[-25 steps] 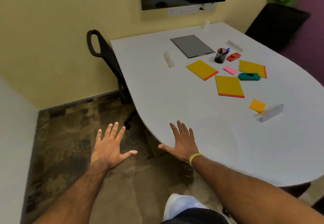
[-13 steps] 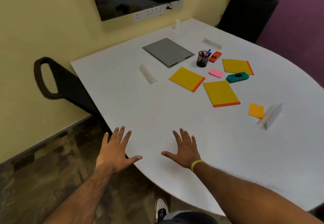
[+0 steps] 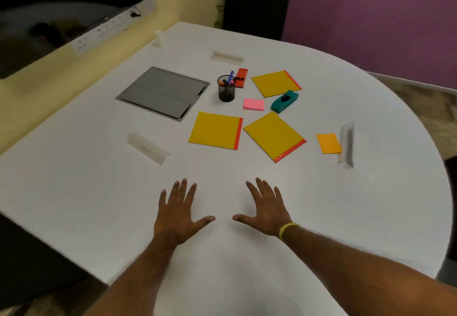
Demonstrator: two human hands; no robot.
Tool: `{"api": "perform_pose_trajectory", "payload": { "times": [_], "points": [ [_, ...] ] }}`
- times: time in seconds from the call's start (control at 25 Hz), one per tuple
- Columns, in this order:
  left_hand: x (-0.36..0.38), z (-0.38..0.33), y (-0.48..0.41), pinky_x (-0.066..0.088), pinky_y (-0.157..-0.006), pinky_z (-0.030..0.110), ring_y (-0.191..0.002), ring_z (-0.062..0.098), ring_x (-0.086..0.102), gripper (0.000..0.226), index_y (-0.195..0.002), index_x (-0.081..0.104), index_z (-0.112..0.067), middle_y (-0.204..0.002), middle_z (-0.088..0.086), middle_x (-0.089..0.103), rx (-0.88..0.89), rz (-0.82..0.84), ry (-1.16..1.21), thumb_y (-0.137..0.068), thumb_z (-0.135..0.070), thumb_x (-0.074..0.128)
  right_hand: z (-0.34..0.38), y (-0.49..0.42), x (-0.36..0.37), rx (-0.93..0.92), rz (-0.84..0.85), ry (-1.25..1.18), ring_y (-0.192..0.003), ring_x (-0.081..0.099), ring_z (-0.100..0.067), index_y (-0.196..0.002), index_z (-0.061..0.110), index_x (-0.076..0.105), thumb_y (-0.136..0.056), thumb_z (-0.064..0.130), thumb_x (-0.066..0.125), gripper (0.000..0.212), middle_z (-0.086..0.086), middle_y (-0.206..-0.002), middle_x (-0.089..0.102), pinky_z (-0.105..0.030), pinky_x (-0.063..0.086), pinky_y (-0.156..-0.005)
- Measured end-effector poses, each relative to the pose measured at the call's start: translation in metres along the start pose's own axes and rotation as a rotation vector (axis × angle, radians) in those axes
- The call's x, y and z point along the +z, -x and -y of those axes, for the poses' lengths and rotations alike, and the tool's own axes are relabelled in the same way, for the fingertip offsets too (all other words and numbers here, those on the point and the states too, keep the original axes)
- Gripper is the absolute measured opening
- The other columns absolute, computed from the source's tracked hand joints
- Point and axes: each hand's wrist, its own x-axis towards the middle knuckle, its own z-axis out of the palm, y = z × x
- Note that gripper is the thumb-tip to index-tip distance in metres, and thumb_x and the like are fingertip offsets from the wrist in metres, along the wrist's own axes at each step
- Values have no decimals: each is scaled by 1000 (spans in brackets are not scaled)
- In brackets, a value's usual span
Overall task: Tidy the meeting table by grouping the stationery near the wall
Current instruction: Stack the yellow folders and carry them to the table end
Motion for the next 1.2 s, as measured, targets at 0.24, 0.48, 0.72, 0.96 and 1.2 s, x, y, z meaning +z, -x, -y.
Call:
{"api": "perform_pose_trajectory", "payload": {
  "times": [0.24,0.48,0.72,0.96,1.2],
  "points": [
    [33,26,-135,-2,-120,52,-150,22,-9,109,-154,1,-26,-164,4,-6,235,88,-37,-69,-94,13,8,-83,9,197,-40,-42,-151,-8,-24,-155,31,-3,-69,91,34,112,-5,-164,-7,-50,-6,-121],
    [48,63,-238,5,-120,50,-151,23,1,108,-155,9,-23,-164,6,2,310,112,-29,-69,-89,4,-3,-149,27,362,-59,-145,-151,1,-22,-155,26,1,-77,84,40,106,-2,-164,1,-50,1,-122],
    [42,72,-313,17,-119,48,-150,25,11,82,-153,21,-20,-163,8,10,312,180,-20,-89,-70,36,-1,-229,14,404,-175,-372,-143,30,-24,-154,20,16,-86,60,60,91,-3,-159,27,-44,24,-117],
    [43,68,-332,26,-114,44,-146,26,21,79,-150,31,-23,-162,5,15,341,232,-40,-87,-71,35,10,-303,18,611,-199,-750,-131,43,-33,-149,14,27,-78,39,78,91,-13,-144,42,-46,38,-110],
    [41,70,-332,28,-113,46,-146,25,23,98,-150,30,-27,-163,2,14,330,252,-63,-70,-81,12,1,-330,21,788,-195,-829,-93,65,-28,-97,20,66,-73,39,77,33,-5,-98,67,-46,54,-87]
  ]
}}
